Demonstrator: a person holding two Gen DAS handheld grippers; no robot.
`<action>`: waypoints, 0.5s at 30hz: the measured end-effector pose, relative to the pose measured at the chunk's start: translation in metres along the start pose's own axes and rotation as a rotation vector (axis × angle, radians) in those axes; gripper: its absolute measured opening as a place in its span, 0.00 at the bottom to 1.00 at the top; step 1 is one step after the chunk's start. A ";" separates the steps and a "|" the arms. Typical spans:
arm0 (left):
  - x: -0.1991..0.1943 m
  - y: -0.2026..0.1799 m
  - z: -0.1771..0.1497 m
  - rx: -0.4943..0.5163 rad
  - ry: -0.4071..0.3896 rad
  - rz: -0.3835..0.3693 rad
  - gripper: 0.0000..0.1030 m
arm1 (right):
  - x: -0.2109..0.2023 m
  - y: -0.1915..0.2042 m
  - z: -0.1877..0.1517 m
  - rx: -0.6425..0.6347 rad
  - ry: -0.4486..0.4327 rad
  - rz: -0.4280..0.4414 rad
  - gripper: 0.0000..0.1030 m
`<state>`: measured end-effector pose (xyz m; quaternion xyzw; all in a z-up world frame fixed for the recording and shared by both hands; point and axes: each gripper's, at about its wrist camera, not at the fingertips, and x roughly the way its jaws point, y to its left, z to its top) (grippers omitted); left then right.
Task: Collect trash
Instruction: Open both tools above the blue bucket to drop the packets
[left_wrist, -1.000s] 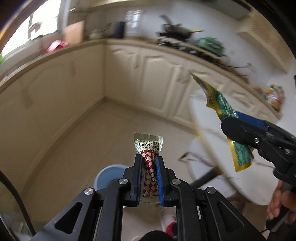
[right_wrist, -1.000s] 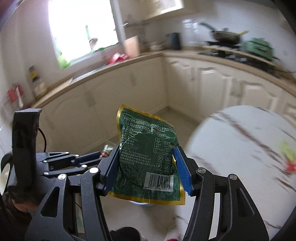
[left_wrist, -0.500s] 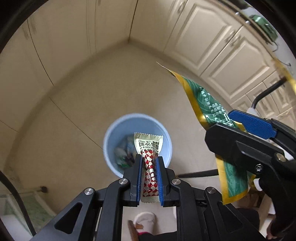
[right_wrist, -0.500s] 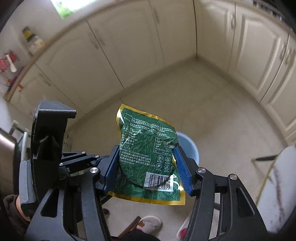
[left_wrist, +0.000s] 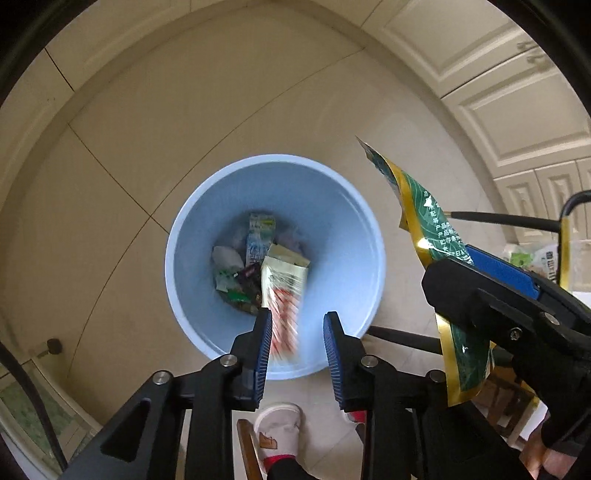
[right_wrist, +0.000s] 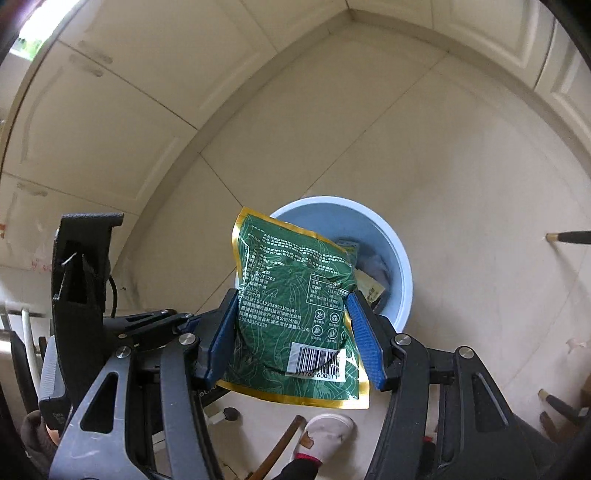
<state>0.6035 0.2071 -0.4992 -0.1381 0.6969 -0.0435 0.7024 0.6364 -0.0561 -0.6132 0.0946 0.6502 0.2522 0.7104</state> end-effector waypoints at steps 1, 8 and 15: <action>0.002 0.001 0.004 -0.005 0.001 0.004 0.25 | 0.005 -0.004 0.001 0.011 0.006 0.010 0.54; -0.002 0.022 0.003 -0.093 -0.028 0.068 0.39 | 0.026 -0.025 0.004 0.093 0.031 0.131 0.62; -0.057 0.038 -0.048 -0.172 -0.131 0.096 0.46 | 0.021 -0.001 0.003 0.089 0.032 0.118 0.72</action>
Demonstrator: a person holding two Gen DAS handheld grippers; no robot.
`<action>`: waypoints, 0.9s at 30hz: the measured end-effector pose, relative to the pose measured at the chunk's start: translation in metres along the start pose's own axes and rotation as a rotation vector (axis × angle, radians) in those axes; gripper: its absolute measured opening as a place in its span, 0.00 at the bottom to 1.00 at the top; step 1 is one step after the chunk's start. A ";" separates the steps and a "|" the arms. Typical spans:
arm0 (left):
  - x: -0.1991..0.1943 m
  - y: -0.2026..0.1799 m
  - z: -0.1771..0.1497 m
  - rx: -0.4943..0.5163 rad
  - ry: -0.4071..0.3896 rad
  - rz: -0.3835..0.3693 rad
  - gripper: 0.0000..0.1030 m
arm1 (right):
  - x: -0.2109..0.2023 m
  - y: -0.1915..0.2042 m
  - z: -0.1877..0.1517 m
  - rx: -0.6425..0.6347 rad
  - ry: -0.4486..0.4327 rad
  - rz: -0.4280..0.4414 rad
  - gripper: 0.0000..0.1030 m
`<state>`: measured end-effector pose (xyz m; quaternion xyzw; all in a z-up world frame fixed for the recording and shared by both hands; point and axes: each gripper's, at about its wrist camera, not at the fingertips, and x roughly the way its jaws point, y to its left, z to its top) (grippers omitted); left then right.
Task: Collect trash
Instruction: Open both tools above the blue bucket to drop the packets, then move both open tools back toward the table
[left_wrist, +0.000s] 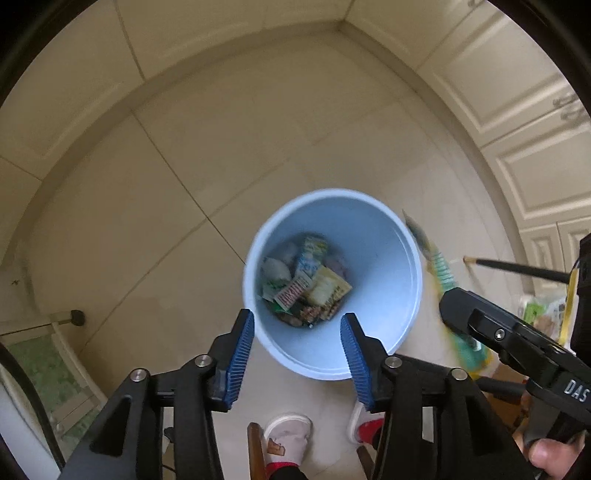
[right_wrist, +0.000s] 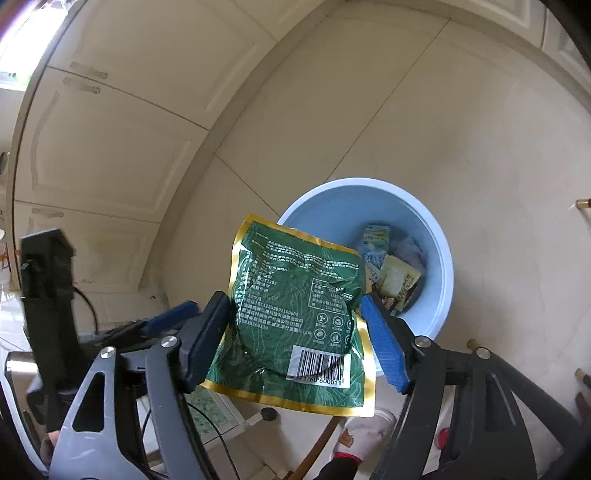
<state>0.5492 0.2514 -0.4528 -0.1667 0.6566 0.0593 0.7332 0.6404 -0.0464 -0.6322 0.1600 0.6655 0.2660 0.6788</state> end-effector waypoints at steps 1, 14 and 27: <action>-0.007 0.001 -0.003 -0.004 -0.015 0.003 0.46 | -0.004 0.005 0.000 -0.008 -0.005 -0.005 0.74; -0.112 -0.011 -0.065 -0.003 -0.197 -0.015 0.50 | -0.114 0.109 -0.037 -0.213 -0.195 -0.177 0.99; -0.246 -0.056 -0.191 0.095 -0.558 -0.001 0.66 | -0.276 0.207 -0.145 -0.368 -0.493 -0.370 1.00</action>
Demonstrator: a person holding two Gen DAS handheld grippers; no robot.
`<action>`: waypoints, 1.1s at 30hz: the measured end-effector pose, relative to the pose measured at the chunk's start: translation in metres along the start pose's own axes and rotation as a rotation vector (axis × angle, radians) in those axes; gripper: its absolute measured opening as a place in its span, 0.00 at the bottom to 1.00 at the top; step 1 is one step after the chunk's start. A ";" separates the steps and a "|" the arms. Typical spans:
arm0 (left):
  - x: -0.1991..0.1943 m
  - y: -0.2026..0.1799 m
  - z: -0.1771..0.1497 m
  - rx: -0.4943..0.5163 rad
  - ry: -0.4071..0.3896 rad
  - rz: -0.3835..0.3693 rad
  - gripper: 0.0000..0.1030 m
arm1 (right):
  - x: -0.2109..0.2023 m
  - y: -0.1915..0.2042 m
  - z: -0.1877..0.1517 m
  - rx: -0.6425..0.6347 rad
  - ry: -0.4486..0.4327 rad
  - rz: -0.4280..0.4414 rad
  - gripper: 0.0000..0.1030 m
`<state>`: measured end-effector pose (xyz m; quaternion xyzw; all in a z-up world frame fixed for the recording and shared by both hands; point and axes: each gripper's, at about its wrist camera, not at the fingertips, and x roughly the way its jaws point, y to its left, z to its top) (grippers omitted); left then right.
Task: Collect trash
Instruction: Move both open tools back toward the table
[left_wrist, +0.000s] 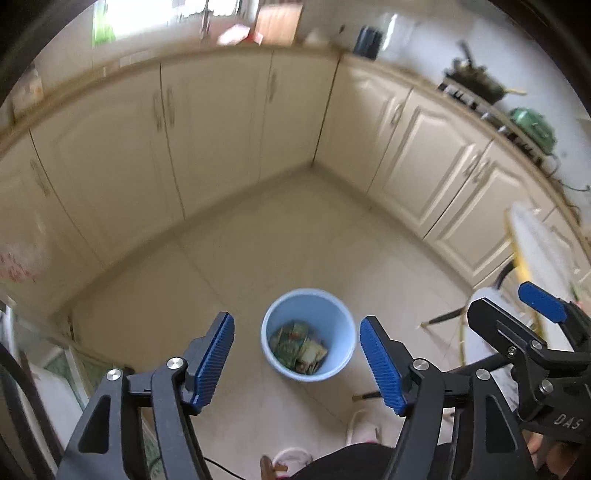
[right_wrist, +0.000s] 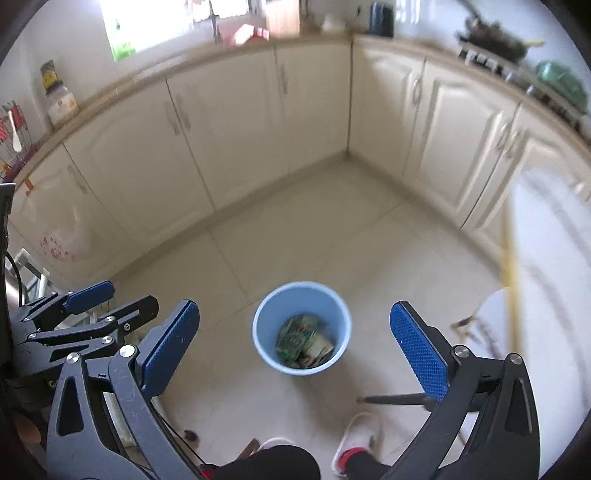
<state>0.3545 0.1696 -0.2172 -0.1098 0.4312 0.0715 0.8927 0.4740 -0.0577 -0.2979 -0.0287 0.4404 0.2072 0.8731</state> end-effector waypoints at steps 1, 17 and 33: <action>-0.015 -0.007 -0.002 0.008 -0.029 0.003 0.68 | -0.018 0.002 0.000 -0.003 -0.034 -0.006 1.00; -0.168 -0.147 -0.132 0.160 -0.606 0.020 0.99 | -0.280 0.003 -0.027 0.010 -0.520 -0.208 1.00; -0.176 -0.109 -0.293 0.214 -0.815 -0.056 0.99 | -0.366 -0.011 -0.076 0.056 -0.704 -0.344 1.00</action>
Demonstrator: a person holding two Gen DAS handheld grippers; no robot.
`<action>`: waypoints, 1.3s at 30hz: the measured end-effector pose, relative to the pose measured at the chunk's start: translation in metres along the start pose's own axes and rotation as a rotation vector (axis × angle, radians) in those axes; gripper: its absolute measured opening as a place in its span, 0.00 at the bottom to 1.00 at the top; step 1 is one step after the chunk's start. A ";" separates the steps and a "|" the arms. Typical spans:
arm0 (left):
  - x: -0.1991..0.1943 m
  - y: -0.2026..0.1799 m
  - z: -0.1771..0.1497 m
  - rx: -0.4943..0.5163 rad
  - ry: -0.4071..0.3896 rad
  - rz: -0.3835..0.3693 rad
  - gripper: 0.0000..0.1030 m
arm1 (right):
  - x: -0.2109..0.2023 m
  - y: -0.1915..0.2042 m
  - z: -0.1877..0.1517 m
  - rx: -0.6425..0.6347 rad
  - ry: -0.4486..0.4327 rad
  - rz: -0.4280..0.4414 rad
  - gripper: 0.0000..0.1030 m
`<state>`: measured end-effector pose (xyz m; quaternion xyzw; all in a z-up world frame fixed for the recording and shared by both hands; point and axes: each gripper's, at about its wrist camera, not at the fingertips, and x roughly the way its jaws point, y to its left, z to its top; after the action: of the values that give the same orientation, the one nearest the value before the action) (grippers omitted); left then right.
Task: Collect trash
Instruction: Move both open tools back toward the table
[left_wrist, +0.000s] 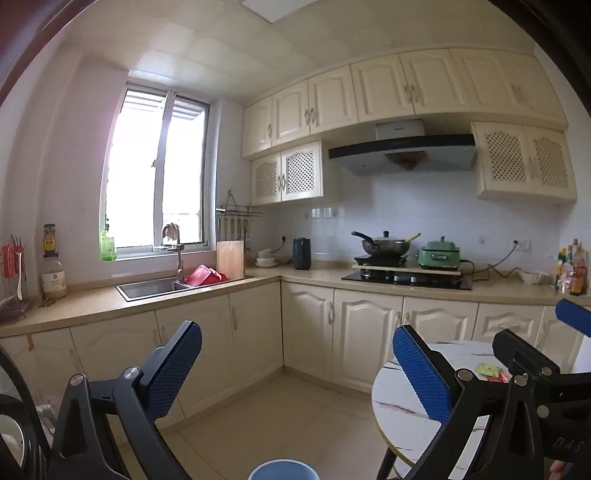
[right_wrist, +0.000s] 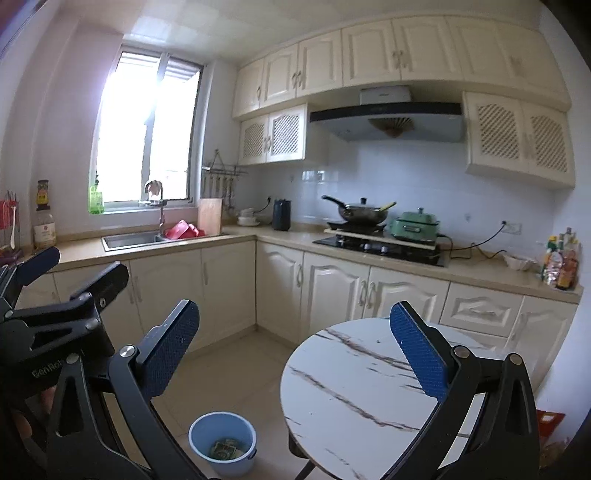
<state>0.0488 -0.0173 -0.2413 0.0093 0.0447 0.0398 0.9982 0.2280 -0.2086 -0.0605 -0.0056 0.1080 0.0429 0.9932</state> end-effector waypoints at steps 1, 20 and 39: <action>-0.003 -0.001 -0.001 0.005 -0.002 0.000 0.99 | -0.003 -0.004 0.000 0.002 -0.002 -0.004 1.00; 0.036 -0.042 0.063 0.074 0.035 -0.058 0.99 | 0.010 -0.049 -0.013 0.054 0.001 -0.060 1.00; 0.260 -0.219 0.081 0.204 0.458 -0.394 0.99 | 0.100 -0.252 -0.075 0.229 0.252 -0.327 1.00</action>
<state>0.3311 -0.2161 -0.1882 0.0915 0.2730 -0.1581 0.9445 0.3312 -0.4529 -0.1548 0.0844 0.2328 -0.1319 0.9598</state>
